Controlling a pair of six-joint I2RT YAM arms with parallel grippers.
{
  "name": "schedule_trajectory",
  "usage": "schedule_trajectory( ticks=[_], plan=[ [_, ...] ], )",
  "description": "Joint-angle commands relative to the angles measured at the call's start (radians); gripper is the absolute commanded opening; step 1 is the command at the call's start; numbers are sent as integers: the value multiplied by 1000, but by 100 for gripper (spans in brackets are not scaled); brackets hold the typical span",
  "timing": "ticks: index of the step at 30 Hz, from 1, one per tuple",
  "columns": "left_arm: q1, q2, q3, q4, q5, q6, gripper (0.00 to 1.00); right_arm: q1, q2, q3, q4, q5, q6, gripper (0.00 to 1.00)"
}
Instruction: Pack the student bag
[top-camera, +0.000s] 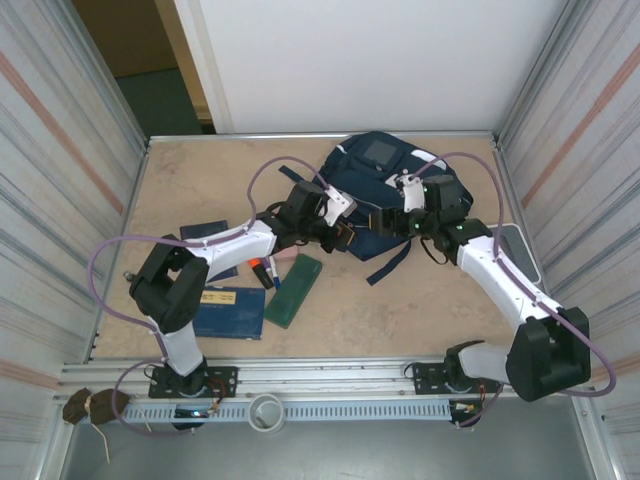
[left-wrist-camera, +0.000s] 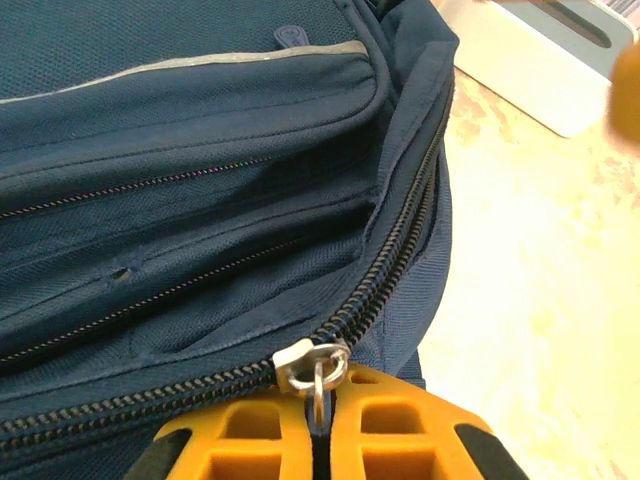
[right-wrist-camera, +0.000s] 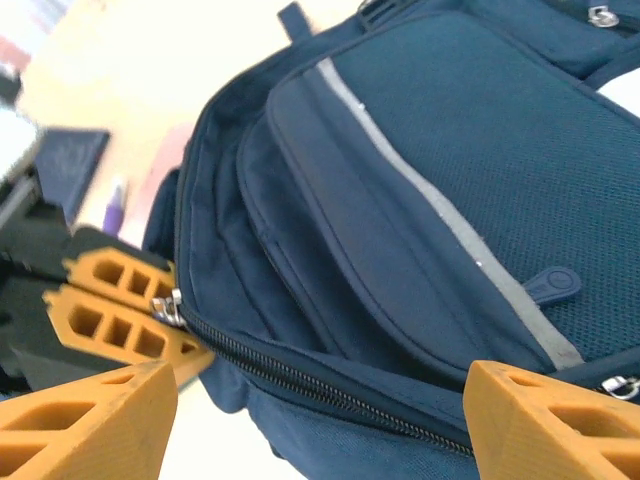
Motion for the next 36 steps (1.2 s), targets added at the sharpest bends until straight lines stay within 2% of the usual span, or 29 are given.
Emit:
schedule_trajectory(
  ticks=[1, 6, 8, 10, 12, 14, 15, 17, 20, 26, 31, 33, 34, 36],
  plan=[
    [7, -78, 52, 41, 83, -15, 0, 21, 20, -23, 46, -23, -160, 75],
    [9, -77, 59, 43, 103, -19, 0, 53, 99, -1, 52, -8, -234, 75],
    [10, -77, 60, 42, 105, -19, 0, 53, 133, 8, 51, 1, -240, 70],
    [13, -78, 59, 42, 104, -21, 0, 51, 151, 5, 55, 2, -243, 57],
    [19, -82, 55, 43, 101, -28, 0, 47, 158, -1, 57, 29, -228, 33],
    [28, -90, 51, 30, 78, -28, 0, 35, 150, -11, 56, 55, -212, 17],
    [35, -95, 47, 14, 58, -25, 0, 25, 143, -16, 52, 71, -202, 11],
    [54, -109, 34, -23, 9, -16, 0, 7, 125, -25, 39, 91, -182, 5],
    [95, -122, 10, -83, -55, 3, 0, -19, 95, -49, 31, 82, -166, 5],
    [191, -117, 7, -141, -63, -9, 0, -38, 73, -64, 17, 32, -196, 3],
    [233, -108, 40, -179, -66, -41, 0, -62, 75, -49, 3, 20, -212, 5],
    [230, -115, 35, -163, 2, -54, 0, -71, 71, -40, -4, 20, -213, 9],
    [224, -122, 24, -136, 48, -65, 0, -75, 66, -35, -7, 15, -213, 14],
    [202, -138, 2, -73, 124, -82, 0, -74, 55, -26, -9, -25, -212, 30]
  ],
)
